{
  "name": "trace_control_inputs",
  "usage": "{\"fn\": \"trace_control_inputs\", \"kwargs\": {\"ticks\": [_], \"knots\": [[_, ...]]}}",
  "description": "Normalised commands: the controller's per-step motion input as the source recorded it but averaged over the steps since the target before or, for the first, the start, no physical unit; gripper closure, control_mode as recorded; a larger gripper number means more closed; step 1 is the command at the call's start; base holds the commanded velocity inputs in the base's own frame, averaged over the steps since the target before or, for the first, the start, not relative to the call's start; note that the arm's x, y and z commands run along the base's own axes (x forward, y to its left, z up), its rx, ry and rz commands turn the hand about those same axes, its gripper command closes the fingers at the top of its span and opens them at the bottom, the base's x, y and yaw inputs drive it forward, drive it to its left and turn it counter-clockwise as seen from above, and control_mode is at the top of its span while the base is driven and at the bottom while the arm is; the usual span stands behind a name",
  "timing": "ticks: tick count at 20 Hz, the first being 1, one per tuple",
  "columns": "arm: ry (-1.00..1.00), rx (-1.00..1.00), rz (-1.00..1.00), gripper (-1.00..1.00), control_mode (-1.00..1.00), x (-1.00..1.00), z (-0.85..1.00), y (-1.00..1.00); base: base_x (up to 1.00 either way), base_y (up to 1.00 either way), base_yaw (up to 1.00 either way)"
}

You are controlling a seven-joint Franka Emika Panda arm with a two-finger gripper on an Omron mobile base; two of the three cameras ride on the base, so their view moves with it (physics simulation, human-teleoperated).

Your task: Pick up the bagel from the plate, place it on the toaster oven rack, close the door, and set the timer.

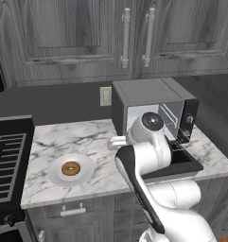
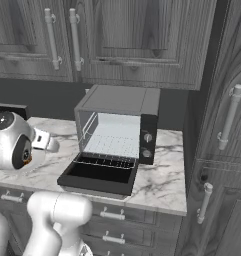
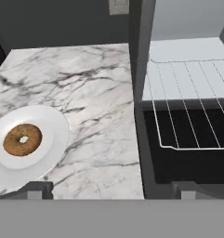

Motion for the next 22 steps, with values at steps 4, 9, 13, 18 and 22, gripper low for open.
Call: {"fn": "trace_control_inputs", "kwargs": {"ticks": [4,9,13,18,22], "knots": [[0.0,0.0,0.0,-1.0,-1.0,-0.01,0.15,0.91,0.0,0.0,0.0],[0.01,0.01,0.02,-1.0,-1.0,0.04,-0.02,0.68,0.0,0.0,0.0],[0.1,0.09,0.08,-1.0,-1.0,0.24,-0.11,0.32,0.0,0.0,0.0],[0.2,0.12,0.14,-1.0,-1.0,0.34,-0.25,0.15,0.0,0.0,0.0],[0.19,0.1,0.16,-1.0,-1.0,0.27,-0.53,0.16,0.0,0.0,0.0]]}}
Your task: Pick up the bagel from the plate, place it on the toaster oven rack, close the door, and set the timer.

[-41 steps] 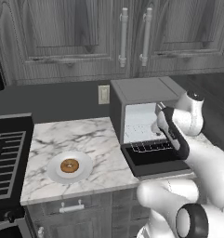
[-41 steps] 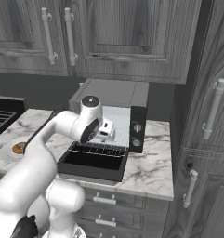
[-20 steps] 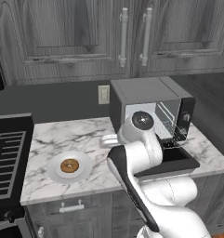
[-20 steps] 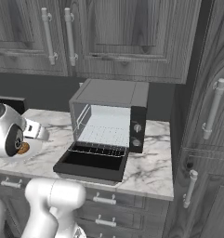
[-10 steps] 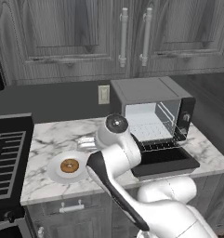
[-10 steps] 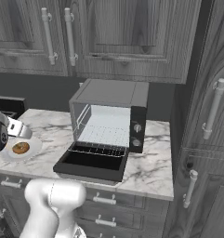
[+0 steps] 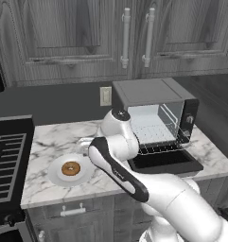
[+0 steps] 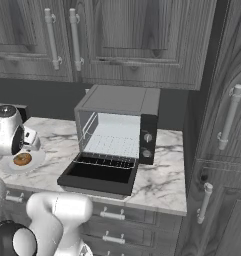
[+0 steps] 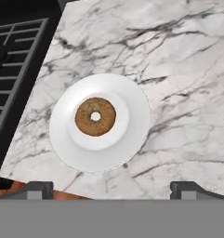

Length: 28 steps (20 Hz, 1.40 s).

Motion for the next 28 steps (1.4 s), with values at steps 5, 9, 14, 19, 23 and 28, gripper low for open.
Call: {"fn": "trace_control_inputs", "kwargs": {"ticks": [5,9,14,19,23,28], "knots": [[0.09,0.06,0.15,-1.0,-1.0,0.22,-0.5,0.24,0.0,0.0,0.0],[0.01,0.03,0.1,-1.0,-1.0,0.39,-0.22,0.29,0.0,0.0,0.0],[0.04,0.0,0.06,-1.0,-1.0,0.42,-0.3,0.3,0.0,0.0,0.0],[0.07,0.0,0.02,-1.0,-1.0,0.32,-0.35,0.22,0.0,0.0,0.0],[0.06,0.0,0.02,-1.0,-1.0,0.26,-0.25,0.18,0.0,0.0,0.0],[0.03,0.0,0.02,-1.0,-1.0,0.16,-0.2,0.12,0.0,0.0,0.0]]}}
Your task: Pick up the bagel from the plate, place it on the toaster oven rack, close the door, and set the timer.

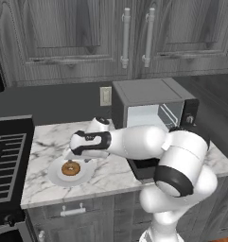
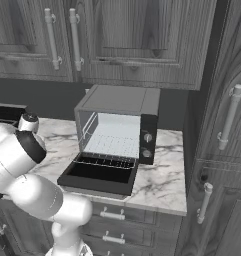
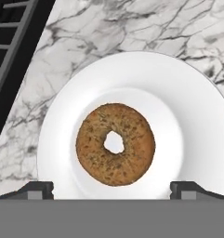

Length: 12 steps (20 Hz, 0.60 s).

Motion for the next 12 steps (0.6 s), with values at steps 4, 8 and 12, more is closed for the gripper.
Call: {"fn": "trace_control_inputs", "kwargs": {"ticks": [4,8,12], "knots": [[0.02,0.0,0.02,-1.0,-1.0,0.12,-0.17,0.06,0.0,0.0,0.0],[0.0,0.0,0.02,-1.0,-1.0,0.01,-0.18,0.01,0.0,0.0,0.0],[0.0,0.0,0.02,-1.0,-1.0,0.01,-0.18,0.01,0.0,0.0,0.0]]}}
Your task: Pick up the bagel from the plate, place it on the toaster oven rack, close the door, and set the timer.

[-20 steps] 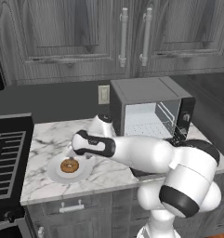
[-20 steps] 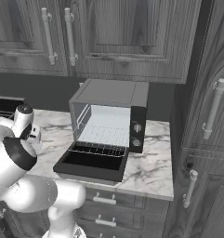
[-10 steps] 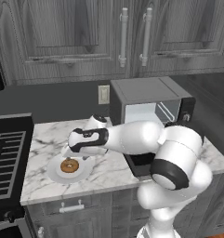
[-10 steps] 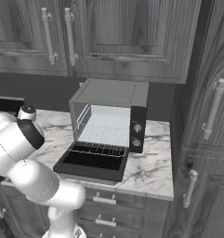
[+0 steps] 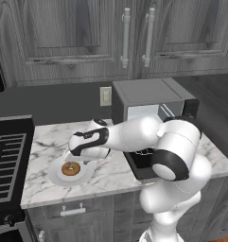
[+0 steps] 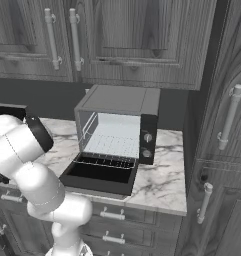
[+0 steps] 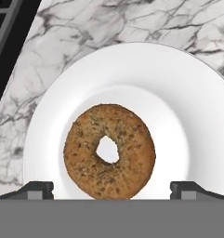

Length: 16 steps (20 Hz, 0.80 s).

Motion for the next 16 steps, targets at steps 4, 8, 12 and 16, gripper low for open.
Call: {"fn": "trace_control_inputs", "kwargs": {"ticks": [4,8,12,16], "knots": [[0.0,0.0,0.02,-1.0,-1.0,0.0,-0.18,0.02,0.0,0.0,0.0],[0.0,0.0,0.02,-1.0,-1.0,0.04,-0.11,0.04,0.0,0.0,0.0],[0.0,0.0,0.02,-1.0,-1.0,0.13,-0.08,0.05,0.0,0.0,0.0],[0.0,0.0,0.01,-1.0,-1.0,0.17,-0.14,0.08,0.0,0.0,0.0]]}}
